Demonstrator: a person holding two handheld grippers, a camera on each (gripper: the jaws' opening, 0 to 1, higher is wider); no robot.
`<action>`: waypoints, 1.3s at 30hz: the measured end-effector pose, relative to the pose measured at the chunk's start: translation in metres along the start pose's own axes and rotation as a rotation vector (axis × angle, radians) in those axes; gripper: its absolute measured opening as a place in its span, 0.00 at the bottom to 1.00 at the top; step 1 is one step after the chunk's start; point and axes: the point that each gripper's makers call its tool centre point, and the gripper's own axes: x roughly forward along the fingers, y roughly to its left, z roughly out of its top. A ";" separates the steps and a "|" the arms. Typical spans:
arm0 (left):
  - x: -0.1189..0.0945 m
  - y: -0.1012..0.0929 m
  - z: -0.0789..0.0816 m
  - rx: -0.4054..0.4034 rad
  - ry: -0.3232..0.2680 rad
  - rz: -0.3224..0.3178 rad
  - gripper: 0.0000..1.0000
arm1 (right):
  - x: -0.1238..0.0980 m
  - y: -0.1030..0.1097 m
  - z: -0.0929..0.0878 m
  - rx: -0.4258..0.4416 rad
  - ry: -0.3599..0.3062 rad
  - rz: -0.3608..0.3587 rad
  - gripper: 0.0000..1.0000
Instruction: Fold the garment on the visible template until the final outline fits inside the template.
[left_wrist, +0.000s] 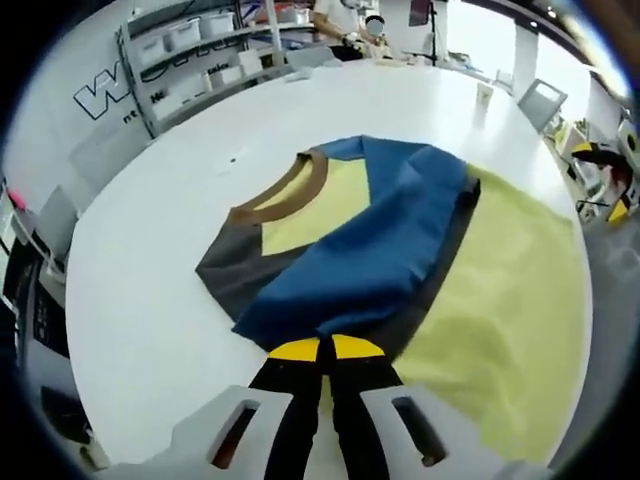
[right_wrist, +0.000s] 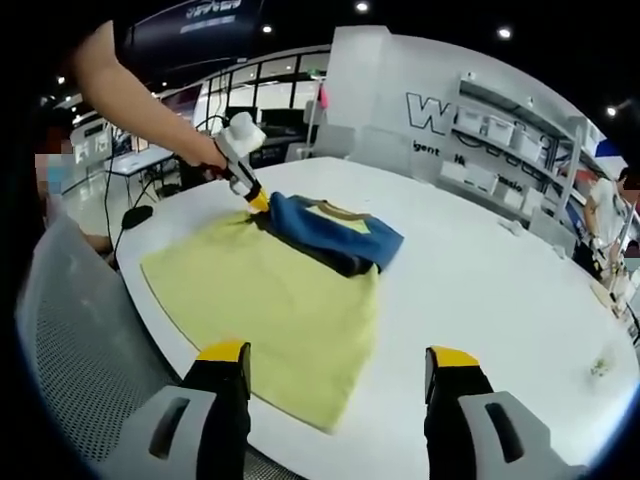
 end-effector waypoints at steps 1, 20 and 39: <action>-0.001 0.001 -0.001 0.001 0.001 0.000 0.05 | 0.000 0.000 0.000 0.000 0.000 0.000 0.69; -0.021 -0.014 -0.032 -0.007 0.018 0.005 0.05 | 0.002 0.004 -0.007 -0.007 0.036 0.021 0.71; -0.052 -0.016 -0.066 -0.168 -0.014 0.069 0.21 | 0.002 0.008 -0.008 0.012 0.047 0.044 0.73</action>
